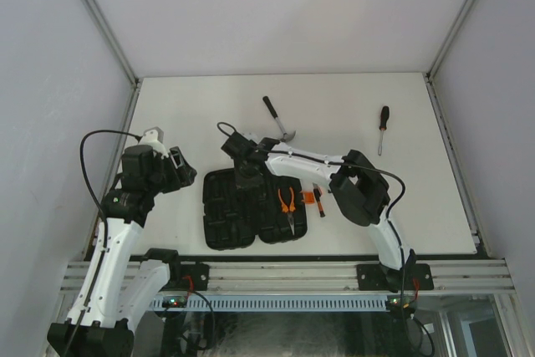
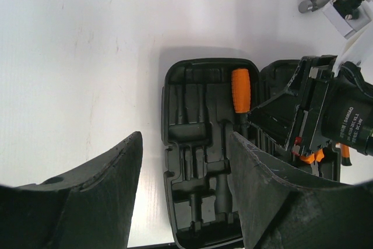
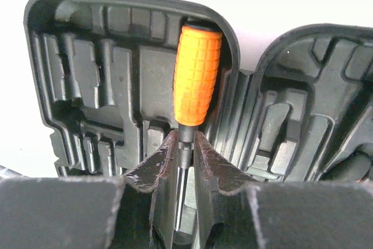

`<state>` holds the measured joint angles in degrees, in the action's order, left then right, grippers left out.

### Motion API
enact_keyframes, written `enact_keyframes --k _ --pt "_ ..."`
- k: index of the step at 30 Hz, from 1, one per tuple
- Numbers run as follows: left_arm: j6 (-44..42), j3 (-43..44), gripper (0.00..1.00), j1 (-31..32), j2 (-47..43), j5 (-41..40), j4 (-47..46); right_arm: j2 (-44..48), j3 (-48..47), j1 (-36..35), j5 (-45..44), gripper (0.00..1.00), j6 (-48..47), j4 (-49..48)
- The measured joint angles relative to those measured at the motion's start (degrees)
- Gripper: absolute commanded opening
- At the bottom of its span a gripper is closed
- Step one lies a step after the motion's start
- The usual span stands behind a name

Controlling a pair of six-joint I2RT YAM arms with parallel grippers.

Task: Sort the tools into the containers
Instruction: Place the screwdriver in the storage box.

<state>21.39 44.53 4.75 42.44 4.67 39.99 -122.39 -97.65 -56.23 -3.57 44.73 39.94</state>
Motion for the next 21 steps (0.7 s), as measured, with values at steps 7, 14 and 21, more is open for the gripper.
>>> enact_keyframes --k 7,14,21 --pt "0.0 0.0 0.65 0.0 0.3 0.0 0.0 -1.2 -2.0 0.7 -0.2 0.15 -0.1 0.7" --pt "0.0 0.0 0.65 0.0 0.3 0.0 0.0 -1.4 -1.9 0.7 -0.5 0.19 -0.5 1.0" --pt "0.0 0.0 0.65 0.0 0.3 0.0 0.0 0.4 1.3 -0.2 -0.5 0.22 -0.4 -0.8"
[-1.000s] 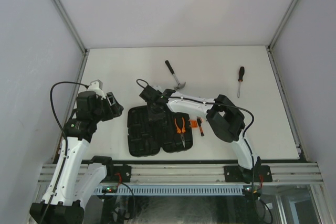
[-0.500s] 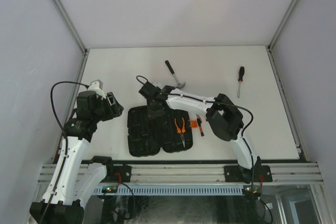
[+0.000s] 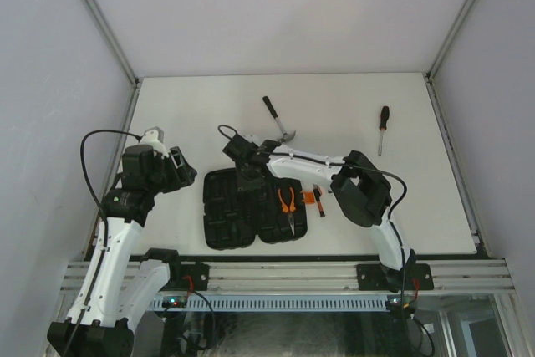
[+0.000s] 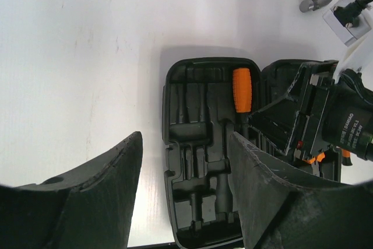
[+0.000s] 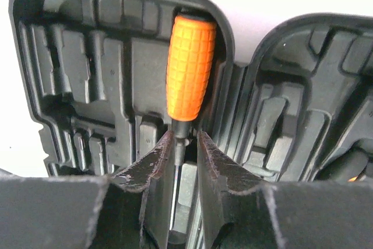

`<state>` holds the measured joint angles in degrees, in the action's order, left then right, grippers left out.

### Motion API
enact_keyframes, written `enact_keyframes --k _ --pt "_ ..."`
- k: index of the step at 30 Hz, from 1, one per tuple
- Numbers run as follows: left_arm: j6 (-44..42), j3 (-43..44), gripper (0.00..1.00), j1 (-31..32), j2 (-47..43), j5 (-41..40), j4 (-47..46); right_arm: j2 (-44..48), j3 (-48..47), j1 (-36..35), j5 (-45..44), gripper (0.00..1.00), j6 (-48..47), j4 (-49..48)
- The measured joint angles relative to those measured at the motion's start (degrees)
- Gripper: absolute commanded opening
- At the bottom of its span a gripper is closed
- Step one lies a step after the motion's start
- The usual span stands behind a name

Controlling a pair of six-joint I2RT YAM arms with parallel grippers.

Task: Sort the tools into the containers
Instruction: Place the screwdriver in the storage box.

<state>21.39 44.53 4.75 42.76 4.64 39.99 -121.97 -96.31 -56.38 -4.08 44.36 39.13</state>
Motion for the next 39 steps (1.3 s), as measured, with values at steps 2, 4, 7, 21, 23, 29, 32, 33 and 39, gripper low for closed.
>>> enact_keyframes --k 2,4,7,21,23,29,32,33,39 --pt "0.0 0.0 0.65 0.0 0.0 0.0 0.0 0.7 0.7 -0.5 0.0 0.22 0.0 0.1" --pt "0.0 0.0 0.65 0.0 0.0 0.0 0.0 0.9 1.1 -0.9 0.0 0.22 0.0 0.1" --pt "0.0 0.0 0.65 0.0 0.0 0.0 0.0 0.9 1.6 -1.5 0.0 0.22 0.2 0.1" --pt "0.0 0.0 0.65 0.0 0.0 0.0 0.0 0.9 2.3 -1.8 0.5 0.14 0.4 0.1" --pt "0.0 0.0 0.65 0.0 0.0 0.0 0.0 0.9 2.3 -1.7 0.5 0.13 0.4 0.1" --pt "0.0 0.0 0.65 0.0 0.0 0.0 0.0 0.9 2.1 -1.1 0.5 0.13 0.4 0.1" --pt "0.0 0.0 0.65 0.0 0.0 0.0 0.0 0.8 1.7 -0.9 0.5 0.13 0.4 0.3" --pt "0.0 0.0 0.65 0.0 0.0 0.0 0.0 0.7 1.3 -0.8 0.5 0.13 0.4 0.5" --pt "0.0 0.0 0.65 0.0 0.0 0.0 0.0 0.0 -0.3 0.0 0.4 0.13 0.3 0.6"
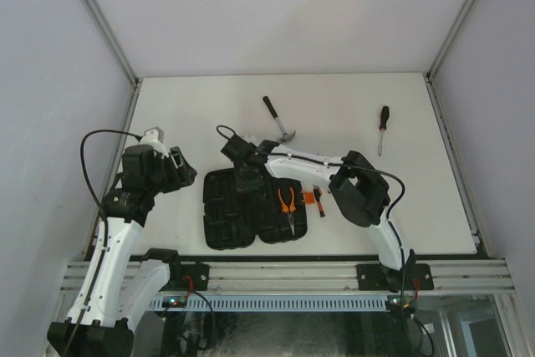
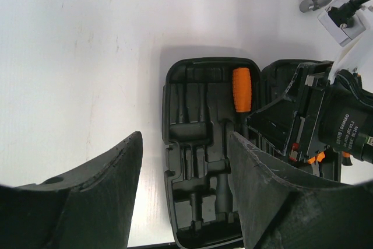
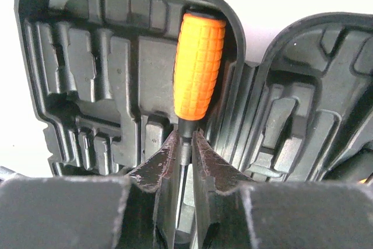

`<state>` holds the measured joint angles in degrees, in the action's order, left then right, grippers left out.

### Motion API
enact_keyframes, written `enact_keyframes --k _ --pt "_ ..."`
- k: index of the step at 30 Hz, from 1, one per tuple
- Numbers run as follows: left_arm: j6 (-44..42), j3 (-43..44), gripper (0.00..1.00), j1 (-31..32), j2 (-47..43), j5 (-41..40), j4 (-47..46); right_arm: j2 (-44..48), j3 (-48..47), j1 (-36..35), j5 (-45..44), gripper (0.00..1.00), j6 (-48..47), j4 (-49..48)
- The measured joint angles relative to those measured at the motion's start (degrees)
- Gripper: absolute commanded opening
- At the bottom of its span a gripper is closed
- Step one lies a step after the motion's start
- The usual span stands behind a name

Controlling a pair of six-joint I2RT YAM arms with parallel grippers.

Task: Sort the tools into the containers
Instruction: Place the screwdriver in the storage box.

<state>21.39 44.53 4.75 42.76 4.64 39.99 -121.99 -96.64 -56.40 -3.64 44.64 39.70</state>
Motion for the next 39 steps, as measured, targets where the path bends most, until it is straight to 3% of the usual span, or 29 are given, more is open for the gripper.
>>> enact_keyframes --k 12,25,31,39 --pt "0.0 0.0 0.65 0.0 0.0 0.0 0.0 0.0 0.2 0.3 -1.0 0.18 -1.7 -1.0" --pt "0.7 0.0 0.64 0.8 -0.2 0.0 -0.4 16.3 14.8 -0.5 -2.4 0.30 -2.7 -7.4" --pt "5.5 -1.4 0.63 9.8 1.7 -1.5 -3.5 15.8 18.6 -0.4 -1.0 0.32 -1.9 -8.2" --pt "12.7 -7.7 0.61 18.4 6.7 -2.2 -9.7 15.8 23.7 -0.2 -0.7 0.25 -0.2 -9.5"
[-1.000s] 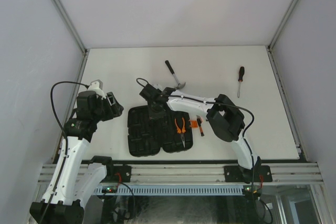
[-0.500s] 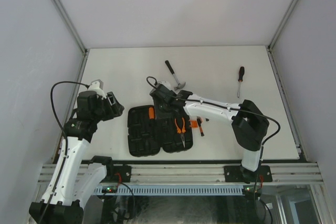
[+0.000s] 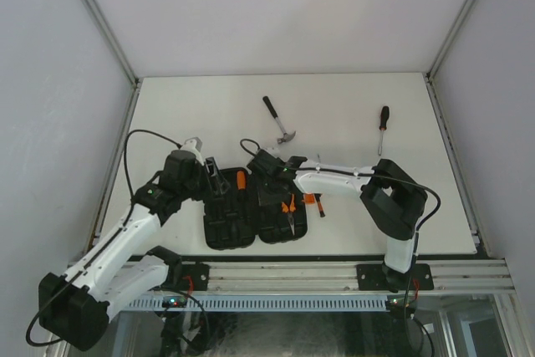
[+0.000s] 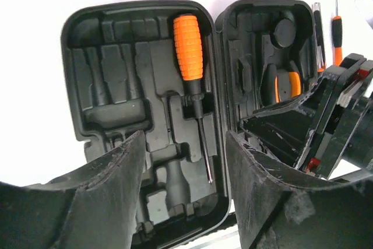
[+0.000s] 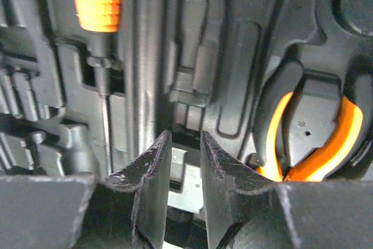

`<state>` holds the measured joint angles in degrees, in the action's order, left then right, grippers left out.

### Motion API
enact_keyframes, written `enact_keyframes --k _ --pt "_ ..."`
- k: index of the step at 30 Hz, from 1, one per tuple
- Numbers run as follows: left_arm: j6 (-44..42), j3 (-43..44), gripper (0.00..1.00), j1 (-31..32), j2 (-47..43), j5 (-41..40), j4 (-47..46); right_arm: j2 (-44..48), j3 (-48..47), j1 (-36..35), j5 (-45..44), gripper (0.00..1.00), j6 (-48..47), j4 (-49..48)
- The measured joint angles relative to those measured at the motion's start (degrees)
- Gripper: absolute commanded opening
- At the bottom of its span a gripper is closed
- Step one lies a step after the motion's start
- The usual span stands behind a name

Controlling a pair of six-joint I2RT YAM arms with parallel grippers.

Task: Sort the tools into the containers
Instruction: Place the screwdriver in the storage box.

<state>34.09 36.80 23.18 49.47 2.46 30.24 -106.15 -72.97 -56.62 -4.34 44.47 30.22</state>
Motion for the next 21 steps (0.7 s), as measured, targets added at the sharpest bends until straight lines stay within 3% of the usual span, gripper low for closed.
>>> enact_keyframes --k 21 --pt "5.0 -0.4 0.53 7.8 16.3 -1.3 -11.7 0.1 2.1 -0.1 -1.1 0.19 0.3 1.0"
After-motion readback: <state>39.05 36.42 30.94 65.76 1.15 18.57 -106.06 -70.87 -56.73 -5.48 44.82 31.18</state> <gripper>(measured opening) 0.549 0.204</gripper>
